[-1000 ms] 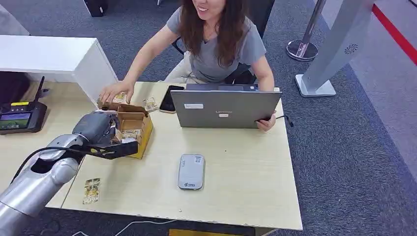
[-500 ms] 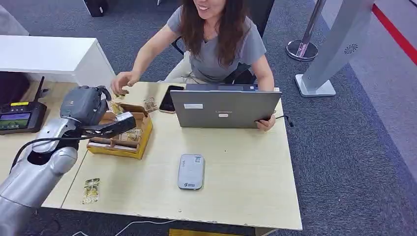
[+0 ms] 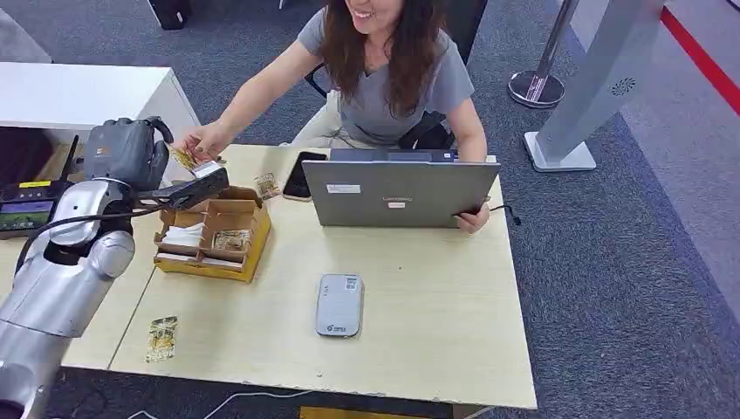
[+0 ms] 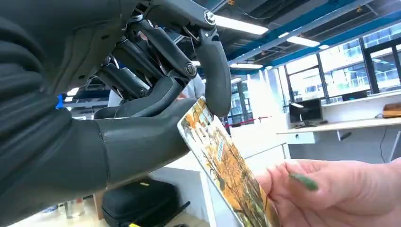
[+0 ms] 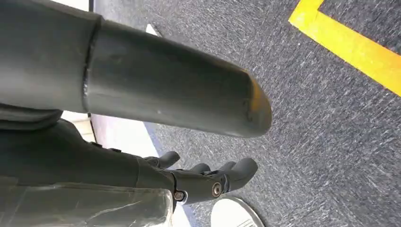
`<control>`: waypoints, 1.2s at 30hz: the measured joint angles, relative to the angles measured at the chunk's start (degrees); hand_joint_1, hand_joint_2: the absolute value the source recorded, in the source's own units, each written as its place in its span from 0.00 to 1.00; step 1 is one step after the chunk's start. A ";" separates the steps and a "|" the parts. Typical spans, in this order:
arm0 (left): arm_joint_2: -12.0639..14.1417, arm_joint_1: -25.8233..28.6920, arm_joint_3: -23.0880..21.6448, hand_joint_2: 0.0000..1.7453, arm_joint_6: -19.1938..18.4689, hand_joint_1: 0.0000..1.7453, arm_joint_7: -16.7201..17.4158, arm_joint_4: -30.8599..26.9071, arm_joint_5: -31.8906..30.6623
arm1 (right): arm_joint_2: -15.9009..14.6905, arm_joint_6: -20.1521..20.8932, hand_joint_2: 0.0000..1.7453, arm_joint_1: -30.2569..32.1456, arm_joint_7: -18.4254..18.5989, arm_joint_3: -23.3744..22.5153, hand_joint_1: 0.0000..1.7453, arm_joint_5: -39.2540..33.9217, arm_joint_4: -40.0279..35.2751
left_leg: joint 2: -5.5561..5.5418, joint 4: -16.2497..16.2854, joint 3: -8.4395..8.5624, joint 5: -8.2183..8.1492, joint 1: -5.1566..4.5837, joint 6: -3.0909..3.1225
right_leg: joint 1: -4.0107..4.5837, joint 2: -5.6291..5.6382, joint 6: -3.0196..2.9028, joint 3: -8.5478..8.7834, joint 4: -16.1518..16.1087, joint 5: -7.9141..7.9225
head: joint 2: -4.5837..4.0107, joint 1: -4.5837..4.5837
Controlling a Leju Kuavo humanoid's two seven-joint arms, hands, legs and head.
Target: Pass the card to the sensor for recognition and then transmit it.
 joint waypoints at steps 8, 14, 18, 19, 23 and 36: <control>-1.47 -0.21 1.18 1.00 0.98 1.00 0.00 1.86 -0.37 | 0.13 0.07 0.00 0.00 0.00 0.61 0.00 0.00 0.00 | 0.00 0.00 0.00 0.00 0.00 0.00 | 0.00 0.00 0.00 0.00 0.00 0.00 | 0.00 0.04; -2.14 -0.30 1.95 1.00 1.33 1.00 -0.52 2.93 -1.83 | 0.13 0.00 0.00 -0.01 0.00 0.61 0.00 -0.22 0.00 | 0.00 0.00 0.00 0.00 0.00 0.00 | 0.00 0.00 0.00 0.00 0.00 0.00 | 0.00 0.02; -2.54 -0.28 2.47 1.00 1.79 0.00 -0.59 3.52 -2.34 | 0.15 0.00 0.00 0.00 0.00 0.61 0.00 -0.26 0.00 | 0.00 0.00 0.00 0.00 0.00 0.00 | 0.00 0.00 0.00 0.00 0.00 0.00 | 0.00 0.02; -2.65 -0.20 2.60 1.00 2.36 0.00 -0.57 3.61 -2.56 | 0.15 0.00 0.00 0.00 0.00 0.61 0.00 -0.33 0.00 | 0.00 0.00 0.00 0.00 0.00 0.00 | 0.00 0.00 0.00 0.00 0.00 0.00 | 0.00 0.00; -3.04 0.23 2.95 1.00 3.34 0.00 -0.15 3.74 -3.48 | 0.15 0.00 0.00 0.01 0.00 0.61 0.00 -0.35 0.00 | 0.00 0.00 0.00 0.00 0.00 0.00 | 0.00 0.00 0.00 0.00 0.00 0.00 | 0.00 0.02; -3.85 1.34 4.46 1.00 4.41 0.00 -0.66 3.74 -5.03 | 0.15 -0.11 0.00 0.03 0.00 0.61 0.00 -1.07 0.00 | 0.00 0.00 -0.01 0.00 0.00 0.00 | 0.00 0.00 0.00 0.01 0.00 0.00 | 0.00 0.02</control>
